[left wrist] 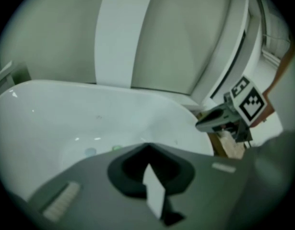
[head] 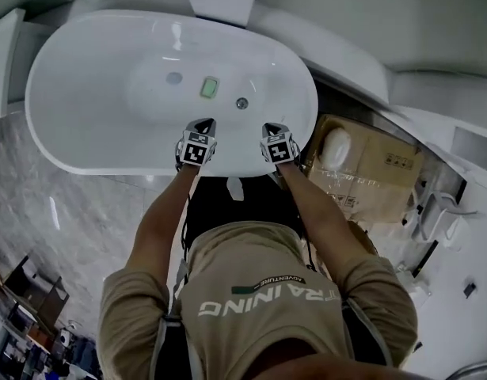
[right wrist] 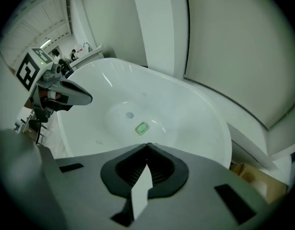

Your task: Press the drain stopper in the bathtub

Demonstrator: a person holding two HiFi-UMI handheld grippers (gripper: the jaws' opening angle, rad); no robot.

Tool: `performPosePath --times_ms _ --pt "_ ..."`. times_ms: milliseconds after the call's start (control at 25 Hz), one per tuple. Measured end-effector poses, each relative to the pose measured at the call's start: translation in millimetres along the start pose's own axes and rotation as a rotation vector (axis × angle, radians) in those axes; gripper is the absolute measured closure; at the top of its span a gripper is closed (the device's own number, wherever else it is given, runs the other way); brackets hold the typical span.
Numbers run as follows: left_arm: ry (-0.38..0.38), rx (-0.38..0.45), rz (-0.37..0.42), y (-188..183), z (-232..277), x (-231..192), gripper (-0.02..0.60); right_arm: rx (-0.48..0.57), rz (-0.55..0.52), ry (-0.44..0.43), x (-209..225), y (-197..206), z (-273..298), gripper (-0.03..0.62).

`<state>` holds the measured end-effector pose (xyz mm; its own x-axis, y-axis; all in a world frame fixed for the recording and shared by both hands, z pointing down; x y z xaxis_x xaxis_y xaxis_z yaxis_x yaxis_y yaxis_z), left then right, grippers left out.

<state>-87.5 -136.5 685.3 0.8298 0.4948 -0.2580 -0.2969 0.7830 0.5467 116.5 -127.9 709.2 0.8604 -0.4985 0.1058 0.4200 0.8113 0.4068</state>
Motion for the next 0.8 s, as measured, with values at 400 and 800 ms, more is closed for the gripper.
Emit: performPosePath --times_ms 400,800 --pt "-0.023 0.121 -0.025 -43 -85 34 0.578 0.185 0.007 -0.017 -28 -33 -94 0.586" --pt "-0.065 0.304 0.079 -121 -162 53 0.578 0.451 -0.129 -0.088 -53 -111 -195 0.585"
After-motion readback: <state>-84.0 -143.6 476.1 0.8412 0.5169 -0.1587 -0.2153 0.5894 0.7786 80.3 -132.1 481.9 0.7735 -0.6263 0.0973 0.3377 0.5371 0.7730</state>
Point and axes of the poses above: the fingertips, and each gripper's own axes: z forward along the fingers, x to its right, y out of its underside, the point moved 5 cm from there along -z, backward along the fingers, and after that the axes turned 2 degrees about y, right-handed, at the moved point
